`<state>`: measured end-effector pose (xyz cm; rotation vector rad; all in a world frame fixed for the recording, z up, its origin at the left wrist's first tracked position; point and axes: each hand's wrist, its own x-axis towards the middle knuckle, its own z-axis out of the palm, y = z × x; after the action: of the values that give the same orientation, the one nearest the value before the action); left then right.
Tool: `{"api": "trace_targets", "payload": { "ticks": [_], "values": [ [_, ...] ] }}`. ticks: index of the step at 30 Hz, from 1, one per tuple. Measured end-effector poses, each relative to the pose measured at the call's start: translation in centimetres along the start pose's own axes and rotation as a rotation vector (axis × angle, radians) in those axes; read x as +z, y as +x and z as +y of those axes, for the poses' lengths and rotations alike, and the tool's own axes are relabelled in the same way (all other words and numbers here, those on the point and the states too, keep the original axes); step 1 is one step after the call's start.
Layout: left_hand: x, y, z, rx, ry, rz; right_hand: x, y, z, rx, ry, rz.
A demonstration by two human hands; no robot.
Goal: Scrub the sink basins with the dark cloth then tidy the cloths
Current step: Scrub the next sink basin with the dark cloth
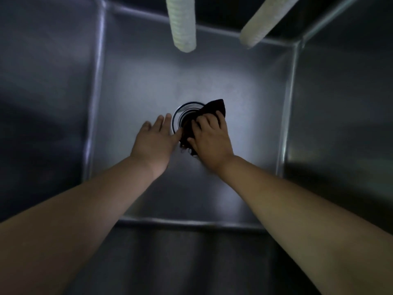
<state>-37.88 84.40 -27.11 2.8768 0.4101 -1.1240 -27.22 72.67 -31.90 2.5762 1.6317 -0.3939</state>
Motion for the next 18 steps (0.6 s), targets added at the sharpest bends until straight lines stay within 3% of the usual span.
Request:
{"api": "trace_targets", "payload": {
  "ticks": [6, 12, 18],
  "values": [
    [0.4, 0.0, -0.4, 0.001, -0.093, 0.013, -0.2, 1.2, -1.0, -0.044, 0.046, 0.037],
    [0.0, -0.2, -0.2, 0.007, -0.042, 0.053, -1.2, 1.6, 0.2, -0.159, 0.055, -0.192],
    [-0.5, 1.3, -0.3, 0.0, 0.0, -0.031, -2.1, 1.8, 1.1, -0.232, 0.006, -0.266]
  ]
}}
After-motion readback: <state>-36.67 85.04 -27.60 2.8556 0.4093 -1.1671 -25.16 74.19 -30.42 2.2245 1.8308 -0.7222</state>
